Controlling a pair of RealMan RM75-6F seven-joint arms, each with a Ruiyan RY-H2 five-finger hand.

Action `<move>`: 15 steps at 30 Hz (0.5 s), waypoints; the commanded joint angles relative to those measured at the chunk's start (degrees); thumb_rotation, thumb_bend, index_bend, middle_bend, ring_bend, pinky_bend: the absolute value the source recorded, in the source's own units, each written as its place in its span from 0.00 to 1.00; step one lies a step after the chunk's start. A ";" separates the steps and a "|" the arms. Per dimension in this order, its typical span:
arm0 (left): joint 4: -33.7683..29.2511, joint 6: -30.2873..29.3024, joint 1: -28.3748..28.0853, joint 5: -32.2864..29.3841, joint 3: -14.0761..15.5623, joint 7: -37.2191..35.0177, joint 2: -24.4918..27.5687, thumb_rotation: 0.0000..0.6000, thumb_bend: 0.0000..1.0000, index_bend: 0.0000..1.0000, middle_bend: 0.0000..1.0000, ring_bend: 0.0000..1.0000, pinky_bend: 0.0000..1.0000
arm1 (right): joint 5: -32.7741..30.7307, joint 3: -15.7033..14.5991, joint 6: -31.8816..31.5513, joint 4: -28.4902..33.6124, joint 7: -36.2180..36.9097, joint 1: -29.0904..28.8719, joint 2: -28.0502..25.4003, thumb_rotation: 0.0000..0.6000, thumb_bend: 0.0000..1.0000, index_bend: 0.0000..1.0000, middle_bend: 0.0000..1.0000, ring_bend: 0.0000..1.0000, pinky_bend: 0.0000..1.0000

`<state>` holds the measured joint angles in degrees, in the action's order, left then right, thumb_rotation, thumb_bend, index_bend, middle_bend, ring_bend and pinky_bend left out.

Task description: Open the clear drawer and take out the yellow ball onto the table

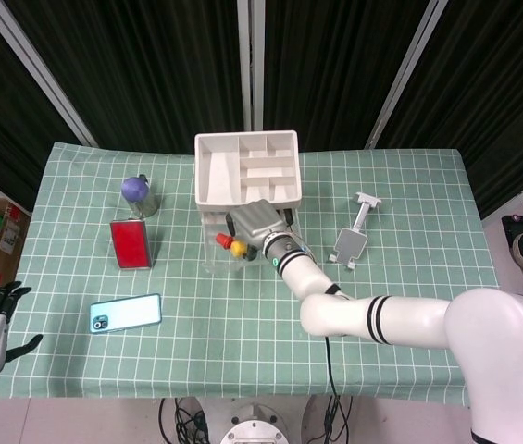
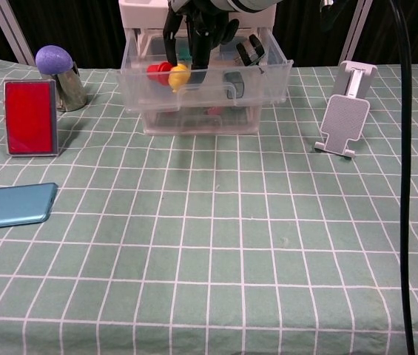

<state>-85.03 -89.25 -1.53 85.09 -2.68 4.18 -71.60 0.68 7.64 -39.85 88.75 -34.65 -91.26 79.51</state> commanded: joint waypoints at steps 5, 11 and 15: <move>0.45 0.10 -0.05 0.02 -0.04 -0.33 -0.24 1.00 0.00 0.25 0.19 0.18 0.20 | 0.21 -0.37 0.09 -0.59 0.56 -0.10 0.60 1.00 0.00 0.48 0.93 0.96 1.00; 0.71 -0.08 0.25 -0.13 0.05 -0.61 -0.29 1.00 0.00 0.25 0.19 0.18 0.20 | 1.07 -0.29 0.17 -1.71 1.23 -0.16 1.63 1.00 0.05 0.53 0.93 0.97 1.00; 0.89 -0.11 0.34 -0.12 0.10 -0.81 -0.38 1.00 0.00 0.25 0.19 0.18 0.20 | 1.65 -0.13 0.32 -2.26 1.82 -0.03 2.08 1.00 0.16 0.59 0.93 0.97 1.00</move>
<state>-84.15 -89.36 -1.19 84.97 -2.58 3.38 -71.97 2.22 7.48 -39.53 86.56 -32.92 -91.32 81.52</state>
